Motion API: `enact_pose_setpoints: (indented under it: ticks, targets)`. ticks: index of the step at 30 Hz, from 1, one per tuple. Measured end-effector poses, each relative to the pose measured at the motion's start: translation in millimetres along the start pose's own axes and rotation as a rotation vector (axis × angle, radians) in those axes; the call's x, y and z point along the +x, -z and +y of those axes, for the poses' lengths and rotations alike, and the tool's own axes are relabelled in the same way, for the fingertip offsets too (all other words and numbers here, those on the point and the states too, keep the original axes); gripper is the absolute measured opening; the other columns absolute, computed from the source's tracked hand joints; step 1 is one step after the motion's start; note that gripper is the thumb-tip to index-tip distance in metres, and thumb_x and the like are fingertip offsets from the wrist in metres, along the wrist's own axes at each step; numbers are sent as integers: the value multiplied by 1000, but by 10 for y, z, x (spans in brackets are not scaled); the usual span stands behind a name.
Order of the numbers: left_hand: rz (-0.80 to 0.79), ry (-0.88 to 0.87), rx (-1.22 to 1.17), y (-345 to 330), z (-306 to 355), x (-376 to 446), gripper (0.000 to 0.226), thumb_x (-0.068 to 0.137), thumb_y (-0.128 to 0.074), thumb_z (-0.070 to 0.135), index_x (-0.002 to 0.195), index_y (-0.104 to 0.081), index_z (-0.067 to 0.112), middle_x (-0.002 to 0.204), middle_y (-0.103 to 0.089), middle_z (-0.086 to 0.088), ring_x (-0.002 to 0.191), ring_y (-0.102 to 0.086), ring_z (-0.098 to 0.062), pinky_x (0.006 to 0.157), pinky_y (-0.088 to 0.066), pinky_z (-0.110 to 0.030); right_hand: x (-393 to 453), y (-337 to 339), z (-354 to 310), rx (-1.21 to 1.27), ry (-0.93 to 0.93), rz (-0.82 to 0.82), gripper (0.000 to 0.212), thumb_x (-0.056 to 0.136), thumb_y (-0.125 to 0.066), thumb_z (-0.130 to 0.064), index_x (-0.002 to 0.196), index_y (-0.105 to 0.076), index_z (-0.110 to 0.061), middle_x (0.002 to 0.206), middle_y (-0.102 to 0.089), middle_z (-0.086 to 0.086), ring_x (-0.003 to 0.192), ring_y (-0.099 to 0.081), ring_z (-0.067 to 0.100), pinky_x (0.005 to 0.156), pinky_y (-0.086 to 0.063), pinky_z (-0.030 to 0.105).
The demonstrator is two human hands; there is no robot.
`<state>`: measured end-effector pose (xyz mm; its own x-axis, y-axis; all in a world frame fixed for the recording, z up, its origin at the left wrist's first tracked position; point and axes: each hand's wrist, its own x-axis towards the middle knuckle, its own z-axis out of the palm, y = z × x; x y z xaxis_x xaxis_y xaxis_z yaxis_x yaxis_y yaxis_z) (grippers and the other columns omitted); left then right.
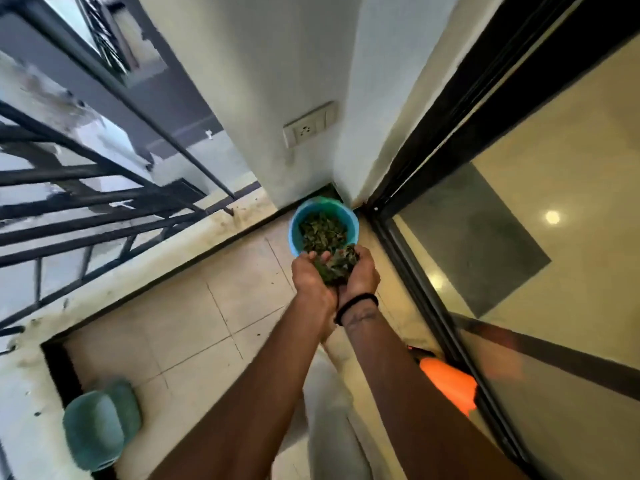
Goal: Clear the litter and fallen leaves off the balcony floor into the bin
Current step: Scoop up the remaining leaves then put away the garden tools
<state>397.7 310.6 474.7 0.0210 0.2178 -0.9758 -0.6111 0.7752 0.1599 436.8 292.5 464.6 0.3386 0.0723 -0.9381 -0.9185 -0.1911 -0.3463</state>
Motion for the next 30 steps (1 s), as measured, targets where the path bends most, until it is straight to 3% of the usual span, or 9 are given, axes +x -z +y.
enact_pose_setpoints:
  ticks: [5,8,14,16,18,20,22,26,30]
  targets:
    - [34,52,-19,-323,316,632,51,103,-35,46,117,-66,7,108,-68,-21,100,-64,-38,86,-54,-47,949,-476,161,-27,-53,34,51,89,-64,-41,128,-64,-8,122,-69,20,110,-67,39,93,-56,59]
    - [83,20,-27,-440,489,849,49,102,-34,46,115,-64,9,105,-65,-19,96,-61,-38,91,-51,-50,1028,-695,131,38,-89,22,50,97,-53,-42,137,-57,-13,131,-62,15,119,-59,35,96,-53,47]
    - [81,43,11,-588,717,909,65,99,-29,58,124,-61,8,118,-65,-21,118,-60,-41,106,-49,-53,1043,-929,88,156,-59,95,35,103,-42,-29,123,-64,-10,112,-66,14,94,-60,30,75,-50,34]
    - [73,58,60,-650,823,853,70,98,-29,63,127,-59,7,116,-64,-20,112,-61,-40,105,-50,-53,940,-1002,60,207,-68,128,24,104,-41,-25,96,-60,-12,88,-59,9,75,-54,25,62,-45,29]
    - [85,46,129,-685,904,770,67,100,-30,63,125,-56,6,103,-61,-17,93,-61,-35,93,-56,-46,881,-1058,48,257,-70,164,19,104,-43,-25,93,-54,-14,79,-49,4,66,-47,21,56,-41,29]
    - [86,37,198,-724,959,636,59,104,-28,59,125,-52,10,92,-55,-13,80,-56,-30,87,-54,-41,851,-1061,86,268,-51,177,19,103,-46,-29,107,-56,-13,85,-51,4,70,-49,21,59,-43,31]
    - [45,-16,269,-683,999,591,52,106,-24,57,135,-45,20,95,-54,-10,82,-54,-27,100,-47,-40,788,-1036,128,309,-50,158,26,102,-47,-34,115,-56,-13,93,-52,5,78,-53,23,62,-42,31]
    - [-32,-98,461,-487,1067,632,68,104,-22,64,159,-29,26,152,-47,-13,139,-46,-29,118,-34,-45,639,-840,183,438,-92,119,53,102,-45,-47,140,-48,-9,128,-47,9,134,-48,32,98,-47,47]
    - [-148,-137,776,-329,1005,607,68,103,-22,65,143,-54,19,142,-60,-11,137,-50,-26,118,-33,-46,509,-494,248,598,-92,66,52,101,-47,-52,126,-57,-8,128,-59,16,117,-59,33,100,-49,47]
